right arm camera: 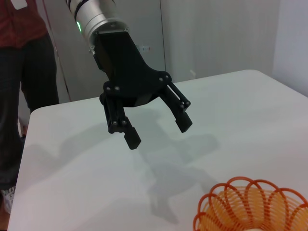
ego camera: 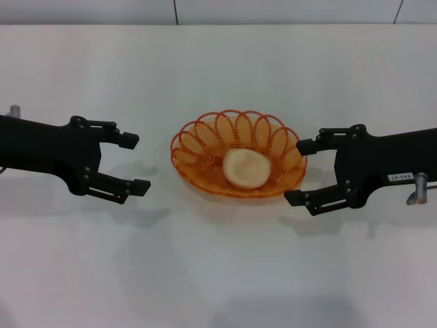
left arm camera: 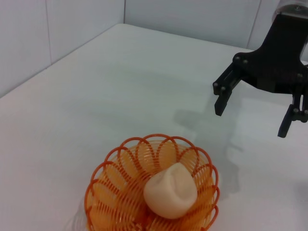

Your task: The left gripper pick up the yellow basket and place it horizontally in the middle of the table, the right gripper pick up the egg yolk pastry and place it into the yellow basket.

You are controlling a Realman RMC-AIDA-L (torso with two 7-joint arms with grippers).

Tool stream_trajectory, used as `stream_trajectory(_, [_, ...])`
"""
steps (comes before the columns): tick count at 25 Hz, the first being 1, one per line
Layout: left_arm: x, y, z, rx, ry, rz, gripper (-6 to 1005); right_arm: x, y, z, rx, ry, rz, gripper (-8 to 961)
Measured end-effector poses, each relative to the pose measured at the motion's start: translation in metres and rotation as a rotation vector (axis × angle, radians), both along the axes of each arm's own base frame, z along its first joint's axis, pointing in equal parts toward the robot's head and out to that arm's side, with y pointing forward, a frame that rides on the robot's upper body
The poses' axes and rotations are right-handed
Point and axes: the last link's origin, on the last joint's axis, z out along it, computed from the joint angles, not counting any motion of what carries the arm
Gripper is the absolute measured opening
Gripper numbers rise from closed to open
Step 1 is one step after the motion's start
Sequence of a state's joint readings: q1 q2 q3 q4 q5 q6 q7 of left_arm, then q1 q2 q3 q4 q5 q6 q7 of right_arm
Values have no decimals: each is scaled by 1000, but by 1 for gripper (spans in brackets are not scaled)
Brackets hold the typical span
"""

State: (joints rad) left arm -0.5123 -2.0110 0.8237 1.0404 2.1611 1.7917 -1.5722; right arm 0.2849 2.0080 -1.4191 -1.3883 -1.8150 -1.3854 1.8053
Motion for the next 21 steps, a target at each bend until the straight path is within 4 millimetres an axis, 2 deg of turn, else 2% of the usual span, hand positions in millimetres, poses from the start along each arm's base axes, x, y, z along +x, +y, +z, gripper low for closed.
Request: stream_trajectory(21, [3,0,0,-13,-6,1,888,-1,-2,0,-11,0,6,872])
